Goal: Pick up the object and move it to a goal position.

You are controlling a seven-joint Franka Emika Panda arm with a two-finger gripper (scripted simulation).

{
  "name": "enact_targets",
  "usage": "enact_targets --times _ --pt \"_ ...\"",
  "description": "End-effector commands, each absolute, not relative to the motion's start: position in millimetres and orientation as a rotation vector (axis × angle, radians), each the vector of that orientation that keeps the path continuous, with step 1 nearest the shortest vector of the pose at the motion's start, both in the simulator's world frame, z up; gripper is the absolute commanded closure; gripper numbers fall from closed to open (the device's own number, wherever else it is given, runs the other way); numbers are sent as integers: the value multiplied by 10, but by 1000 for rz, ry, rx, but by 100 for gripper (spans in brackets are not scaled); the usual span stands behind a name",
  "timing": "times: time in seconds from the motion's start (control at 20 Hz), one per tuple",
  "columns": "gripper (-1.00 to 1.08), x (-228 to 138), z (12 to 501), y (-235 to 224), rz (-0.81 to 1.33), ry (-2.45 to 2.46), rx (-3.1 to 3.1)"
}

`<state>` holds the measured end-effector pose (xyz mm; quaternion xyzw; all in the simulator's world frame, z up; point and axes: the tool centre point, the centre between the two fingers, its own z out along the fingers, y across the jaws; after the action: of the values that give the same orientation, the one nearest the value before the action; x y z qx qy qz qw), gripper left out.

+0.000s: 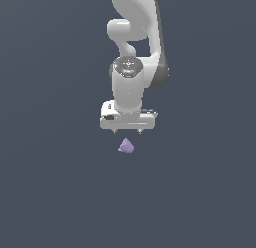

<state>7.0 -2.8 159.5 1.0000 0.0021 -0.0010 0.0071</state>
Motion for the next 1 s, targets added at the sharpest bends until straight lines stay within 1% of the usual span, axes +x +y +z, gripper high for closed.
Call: enact_targets --times 0.0,0.45,0.95 --pt "-92 70 1595 -28 -3 6 3127" --pt "-92 36 1597 210 -1 96 3148" --pt "-92 51 1517 182 -2 12 3150"
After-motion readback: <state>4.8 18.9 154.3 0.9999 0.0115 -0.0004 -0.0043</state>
